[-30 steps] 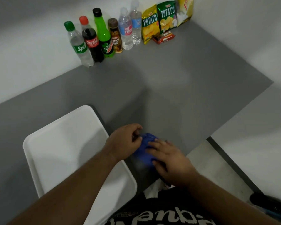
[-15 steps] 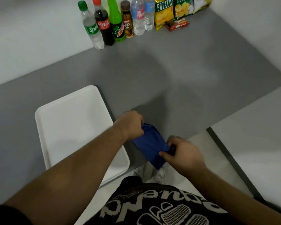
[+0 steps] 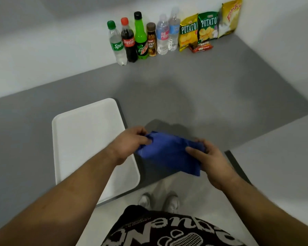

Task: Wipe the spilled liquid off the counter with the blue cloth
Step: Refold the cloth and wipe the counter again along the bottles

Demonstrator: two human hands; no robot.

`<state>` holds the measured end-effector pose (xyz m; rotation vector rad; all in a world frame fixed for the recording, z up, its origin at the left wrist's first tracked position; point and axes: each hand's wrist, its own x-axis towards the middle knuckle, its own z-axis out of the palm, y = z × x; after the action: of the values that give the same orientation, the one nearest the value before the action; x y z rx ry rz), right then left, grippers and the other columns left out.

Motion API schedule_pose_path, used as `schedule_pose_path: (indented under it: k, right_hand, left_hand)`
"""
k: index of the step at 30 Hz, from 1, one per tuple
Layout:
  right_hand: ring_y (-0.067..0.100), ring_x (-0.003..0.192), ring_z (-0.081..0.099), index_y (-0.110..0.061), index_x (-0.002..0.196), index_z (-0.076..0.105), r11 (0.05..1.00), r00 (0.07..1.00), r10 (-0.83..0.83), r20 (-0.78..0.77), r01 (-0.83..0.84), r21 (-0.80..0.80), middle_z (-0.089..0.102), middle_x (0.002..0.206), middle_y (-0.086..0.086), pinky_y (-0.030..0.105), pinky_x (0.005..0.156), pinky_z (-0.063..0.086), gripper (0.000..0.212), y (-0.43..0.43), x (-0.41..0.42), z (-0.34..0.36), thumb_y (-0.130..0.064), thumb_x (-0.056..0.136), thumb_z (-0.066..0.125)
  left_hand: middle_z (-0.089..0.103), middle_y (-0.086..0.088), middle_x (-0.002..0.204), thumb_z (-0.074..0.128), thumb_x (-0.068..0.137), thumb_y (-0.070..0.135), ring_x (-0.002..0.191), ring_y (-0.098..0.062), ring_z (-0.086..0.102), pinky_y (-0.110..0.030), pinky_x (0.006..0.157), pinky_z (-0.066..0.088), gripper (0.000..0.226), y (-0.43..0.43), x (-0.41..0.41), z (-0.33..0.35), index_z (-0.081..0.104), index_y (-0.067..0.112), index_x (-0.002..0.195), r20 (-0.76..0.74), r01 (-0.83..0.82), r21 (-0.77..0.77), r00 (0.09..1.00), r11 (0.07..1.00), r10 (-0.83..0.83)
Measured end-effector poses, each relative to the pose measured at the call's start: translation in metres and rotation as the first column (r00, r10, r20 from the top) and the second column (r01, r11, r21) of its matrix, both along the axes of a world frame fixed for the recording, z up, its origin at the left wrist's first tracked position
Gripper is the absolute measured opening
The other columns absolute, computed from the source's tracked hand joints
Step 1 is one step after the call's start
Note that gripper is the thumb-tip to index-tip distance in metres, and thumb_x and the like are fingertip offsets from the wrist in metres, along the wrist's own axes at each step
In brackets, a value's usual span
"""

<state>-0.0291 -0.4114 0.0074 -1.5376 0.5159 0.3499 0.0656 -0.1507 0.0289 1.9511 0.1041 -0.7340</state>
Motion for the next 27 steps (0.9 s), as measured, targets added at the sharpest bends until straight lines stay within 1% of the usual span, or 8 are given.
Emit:
schedule_pose_path:
  k: [1,5,9,12,15,18,22,27]
  right_hand:
    - [0.028,0.1,0.074,-0.016,0.118,0.063,0.998,1.0,-0.006,-0.002,0.006,0.067,0.075,0.109,0.011,0.048,0.087,0.06,0.045,0.002,0.011,0.007,-0.027,0.08,0.083]
    - [0.02,0.098,0.075,-0.023,0.115,0.066,0.973,0.981,0.146,0.128,-0.119,-0.197,0.079,0.102,-0.001,0.035,0.089,0.061,0.033,0.026,0.046,0.021,-0.005,0.089,0.077]
    - [0.019,0.106,0.073,-0.017,0.118,0.066,0.978,0.972,0.118,0.203,-0.079,-0.192,0.077,0.112,0.002,0.042,0.101,0.056,0.029,0.068,0.061,0.019,-0.005,0.093,0.073]
    - [0.012,0.1,0.07,-0.019,0.124,0.068,0.889,0.953,0.273,0.134,-0.197,-0.414,0.074,0.11,-0.007,0.04,0.097,0.057,0.032,0.097,0.057,0.005,-0.018,0.093,0.074]
    - [-0.002,0.089,0.063,-0.028,0.121,0.066,0.797,0.918,0.391,0.062,-0.305,-0.521,0.066,0.099,-0.02,0.029,0.089,0.054,0.028,0.126,0.043,-0.007,-0.024,0.095,0.072]
    - [0.007,0.094,0.063,-0.031,0.124,0.062,0.74,0.88,0.475,0.003,-0.398,-0.542,0.067,0.108,-0.013,0.027,0.091,0.05,0.029,0.151,0.024,-0.019,-0.022,0.097,0.069]
    - [0.012,0.103,0.062,-0.033,0.134,0.056,0.711,0.865,0.496,-0.073,-0.453,-0.539,0.066,0.117,-0.008,0.032,0.099,0.05,0.037,0.174,0.006,-0.028,-0.023,0.099,0.065]
    - [0.01,0.089,0.06,-0.034,0.129,0.055,0.668,0.867,0.497,-0.032,-0.405,-0.625,0.063,0.104,-0.013,0.026,0.089,0.052,0.036,0.181,0.002,-0.029,-0.021,0.097,0.067]
  left_hand:
    - [0.068,-0.011,0.088,0.069,0.091,0.008,0.079,-0.021,0.061,-0.035,0.071,0.049,0.011,0.006,0.0,0.003,0.067,0.005,0.101,-0.03,-0.096,-0.075,0.995,0.993,0.093]
    - [0.078,-0.005,0.105,0.069,0.096,0.009,0.095,-0.022,0.076,-0.039,0.088,0.062,0.021,0.035,-0.002,0.007,0.071,0.02,0.113,-0.107,-0.245,-0.227,0.968,0.942,0.226]
    - [0.078,-0.008,0.107,0.067,0.099,0.018,0.097,-0.027,0.076,-0.042,0.085,0.064,0.014,0.072,-0.02,0.006,0.073,0.015,0.111,-0.114,-0.352,-0.259,0.936,0.899,0.334]
    - [0.079,-0.006,0.099,0.065,0.1,0.023,0.086,-0.023,0.077,-0.032,0.072,0.062,0.012,0.105,-0.048,0.0,0.074,0.016,0.105,-0.111,-0.401,-0.238,0.916,0.885,0.385]
    - [0.077,-0.007,0.093,0.06,0.101,0.014,0.084,-0.024,0.074,-0.029,0.069,0.061,0.014,0.138,-0.082,-0.014,0.074,0.016,0.101,-0.132,-0.456,-0.128,0.888,0.881,0.44]
    - [0.076,-0.006,0.1,0.056,0.101,0.009,0.091,-0.023,0.075,-0.028,0.07,0.062,0.018,0.162,-0.111,-0.026,0.071,0.018,0.105,-0.142,-0.435,0.015,0.89,0.9,0.432]
    - [0.074,0.002,0.102,0.057,0.098,0.013,0.093,-0.018,0.072,-0.034,0.081,0.063,0.017,0.176,-0.125,-0.037,0.069,0.023,0.106,-0.011,-0.326,0.208,0.942,0.922,0.335]
    - [0.069,0.009,0.103,0.061,0.095,0.019,0.091,-0.013,0.067,-0.035,0.081,0.063,0.017,0.176,-0.119,-0.044,0.063,0.032,0.105,0.139,-0.254,0.35,0.966,0.902,0.218]
